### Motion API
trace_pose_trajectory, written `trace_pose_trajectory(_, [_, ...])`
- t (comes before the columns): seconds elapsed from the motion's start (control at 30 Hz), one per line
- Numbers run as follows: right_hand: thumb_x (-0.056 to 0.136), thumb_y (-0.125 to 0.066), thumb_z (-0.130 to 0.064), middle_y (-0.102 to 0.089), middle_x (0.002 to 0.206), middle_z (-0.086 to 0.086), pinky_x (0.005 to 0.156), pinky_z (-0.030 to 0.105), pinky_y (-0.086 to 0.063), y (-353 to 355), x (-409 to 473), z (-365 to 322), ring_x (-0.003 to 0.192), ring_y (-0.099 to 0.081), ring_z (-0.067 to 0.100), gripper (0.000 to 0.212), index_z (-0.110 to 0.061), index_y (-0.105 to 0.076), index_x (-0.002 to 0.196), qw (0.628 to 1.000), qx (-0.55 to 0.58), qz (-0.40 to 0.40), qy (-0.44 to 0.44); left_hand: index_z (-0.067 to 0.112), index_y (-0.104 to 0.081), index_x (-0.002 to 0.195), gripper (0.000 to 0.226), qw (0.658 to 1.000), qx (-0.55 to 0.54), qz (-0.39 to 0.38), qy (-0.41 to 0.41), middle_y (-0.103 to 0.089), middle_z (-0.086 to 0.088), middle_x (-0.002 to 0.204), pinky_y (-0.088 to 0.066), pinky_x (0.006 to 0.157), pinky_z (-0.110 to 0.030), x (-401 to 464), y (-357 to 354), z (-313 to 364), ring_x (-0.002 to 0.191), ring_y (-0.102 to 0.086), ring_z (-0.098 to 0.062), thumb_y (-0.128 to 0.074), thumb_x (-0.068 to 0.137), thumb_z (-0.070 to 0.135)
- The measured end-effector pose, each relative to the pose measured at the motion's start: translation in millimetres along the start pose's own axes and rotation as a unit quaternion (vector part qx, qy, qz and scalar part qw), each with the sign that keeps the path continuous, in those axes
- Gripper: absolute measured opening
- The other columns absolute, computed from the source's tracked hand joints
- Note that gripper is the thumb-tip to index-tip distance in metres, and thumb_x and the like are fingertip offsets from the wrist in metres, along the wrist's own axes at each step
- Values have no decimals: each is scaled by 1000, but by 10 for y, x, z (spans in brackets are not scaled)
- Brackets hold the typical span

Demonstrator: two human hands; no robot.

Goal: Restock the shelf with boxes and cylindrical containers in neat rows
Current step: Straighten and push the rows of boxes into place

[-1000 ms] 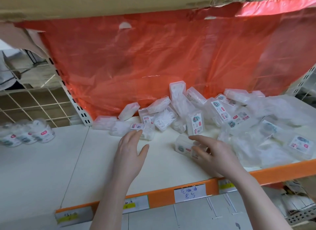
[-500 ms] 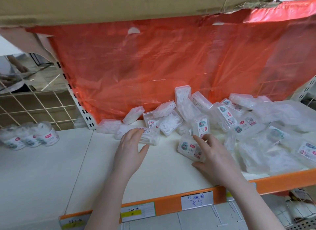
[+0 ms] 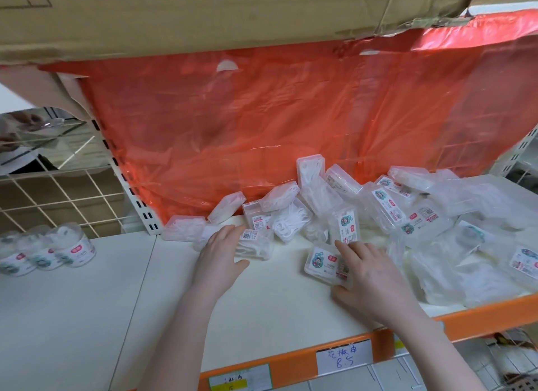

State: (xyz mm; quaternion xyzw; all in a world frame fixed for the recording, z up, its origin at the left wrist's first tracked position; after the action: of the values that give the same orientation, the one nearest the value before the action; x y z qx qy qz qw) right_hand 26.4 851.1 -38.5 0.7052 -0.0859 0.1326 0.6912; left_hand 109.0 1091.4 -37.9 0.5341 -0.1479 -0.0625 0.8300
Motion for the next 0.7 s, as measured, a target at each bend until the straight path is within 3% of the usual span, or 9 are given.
trace_pose_trajectory(0.17, [37,-69,-44,-64,79,0,58,31,-53,9,6,-19,68,-63,21,81,-9,-66,110,1000,6,-15,-2,20,-53,129,56,1000,-10,22,13,-49,4,124,-38,93,-28,60,27,-53,117,-44,-19,-72,76,21])
trace_pose_trajectory(0.33, [32,-75,-43,-64,77,-2,57,27,-53,26,17,-54,65,-64,19,82,-9,-68,106,999,13,-35,-4,23,-56,111,42,1000,-4,2,5,-51,9,112,-39,86,-27,44,47,-41,109,-46,-16,-72,72,28])
trace_pose_trajectory(0.7, [31,-75,-40,-63,74,0,52,28,-53,4,-31,-67,60,-62,20,77,-7,-69,101,997,18,-80,-5,27,-36,142,71,994,33,-62,-88,-40,12,141,-26,102,-20,21,0,355,132,-31,-9,-68,79,34])
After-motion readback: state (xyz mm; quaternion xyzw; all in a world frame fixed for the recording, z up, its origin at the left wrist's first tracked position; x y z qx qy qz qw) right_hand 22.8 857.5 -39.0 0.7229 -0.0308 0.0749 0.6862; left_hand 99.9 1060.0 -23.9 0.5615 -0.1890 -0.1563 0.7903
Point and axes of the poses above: each hand's wrist, its own x-axis towards the middle knuckle, its own y-axis out of the back of the hand, z = x × y, the point moved 6 cm from there along x, towards the middle knuckle
